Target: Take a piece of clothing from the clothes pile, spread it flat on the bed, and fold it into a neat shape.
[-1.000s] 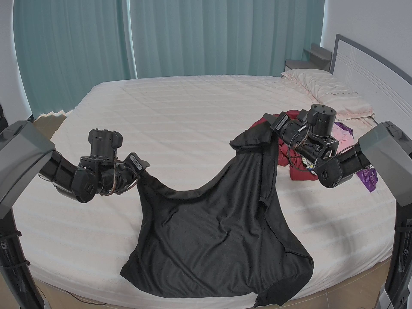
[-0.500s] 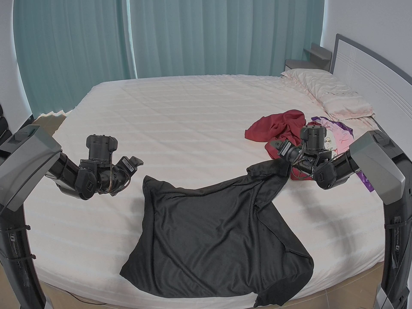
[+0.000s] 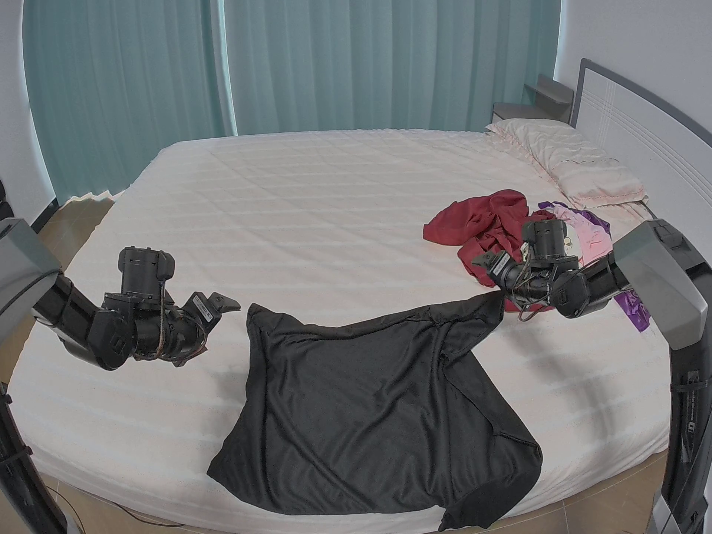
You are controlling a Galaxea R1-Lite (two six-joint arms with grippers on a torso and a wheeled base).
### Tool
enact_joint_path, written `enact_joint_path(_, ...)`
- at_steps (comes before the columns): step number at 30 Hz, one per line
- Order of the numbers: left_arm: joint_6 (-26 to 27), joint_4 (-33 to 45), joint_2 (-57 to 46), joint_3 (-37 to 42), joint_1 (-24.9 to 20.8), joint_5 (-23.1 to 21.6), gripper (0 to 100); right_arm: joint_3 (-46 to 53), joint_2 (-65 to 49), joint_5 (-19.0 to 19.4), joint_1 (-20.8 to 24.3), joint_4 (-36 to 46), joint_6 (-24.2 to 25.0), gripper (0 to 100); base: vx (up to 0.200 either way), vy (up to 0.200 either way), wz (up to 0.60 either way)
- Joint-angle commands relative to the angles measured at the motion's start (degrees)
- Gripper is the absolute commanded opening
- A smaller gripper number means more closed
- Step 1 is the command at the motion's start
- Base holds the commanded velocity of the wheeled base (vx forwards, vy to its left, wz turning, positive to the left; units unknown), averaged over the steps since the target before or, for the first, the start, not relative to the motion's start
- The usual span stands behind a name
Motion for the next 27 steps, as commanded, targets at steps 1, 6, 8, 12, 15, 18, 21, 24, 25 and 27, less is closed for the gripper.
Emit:
enact_joint_path(1, -0.2, -0.2, -9.2, 8.8, -0.2, -5.6, 100, -0.3, -8.8, 8.5, -0.9, -1.5, 9.6, 100, 0.0, 0.0, 0.0)
enact_joint_path(6, -2.1, -0.4, -11.0, 12.4, -0.6, -7.7, 100, 1.4, -8.0, 6.8, -1.4, -1.2, 8.6, 100, 0.0, 0.0, 0.0)
enact_joint_path(8, -2.5, -0.4, -11.5, 13.3, -0.7, -8.4, 100, 3.4, -7.9, 6.8, -1.6, -0.8, 6.9, 100, 0.0, 0.0, 0.0)
enact_joint_path(12, -3.0, -0.5, -13.2, 16.3, -0.9, -11.0, 100, 9.6, -5.8, 6.4, -2.6, -0.7, -5.0, 100, 0.0, 0.0, 0.0)
enact_joint_path(15, -4.0, -0.5, -13.9, 18.0, -1.4, -11.6, 100, 16.9, -7.5, 6.4, -2.3, -2.4, -9.0, 100, 0.0, 0.0, 0.0)
enact_joint_path(18, -5.2, -0.6, -14.2, 19.7, -1.9, -11.8, 100, 26.7, -10.3, 6.2, -1.7, -6.1, -14.9, 100, 0.0, 0.0, 0.0)
enact_joint_path(21, -5.9, -0.6, -14.3, 21.3, -2.9, -12.3, 100, 37.2, -12.0, 3.7, 0.2, -12.1, -20.3, 100, 0.0, 0.0, 0.0)
enact_joint_path(24, -8.6, -0.6, -14.2, 21.7, -4.9, -12.3, 100, 46.7, -11.0, -1.4, 4.4, -20.1, -24.4, 100, 0.0, 0.0, 0.0)
enact_joint_path(25, -9.3, -0.6, -14.2, 21.6, -5.1, -12.3, 100, 48.5, -10.2, -2.3, 5.2, -22.4, -25.2, 100, 0.0, 0.0, 0.0)
enact_joint_path(27, -10.4, -1.4, -14.1, 21.7, -5.7, -12.3, 100, 51.3, -8.7, -3.1, 7.0, -27.3, -26.2, 100, 0.0, 0.0, 0.0)
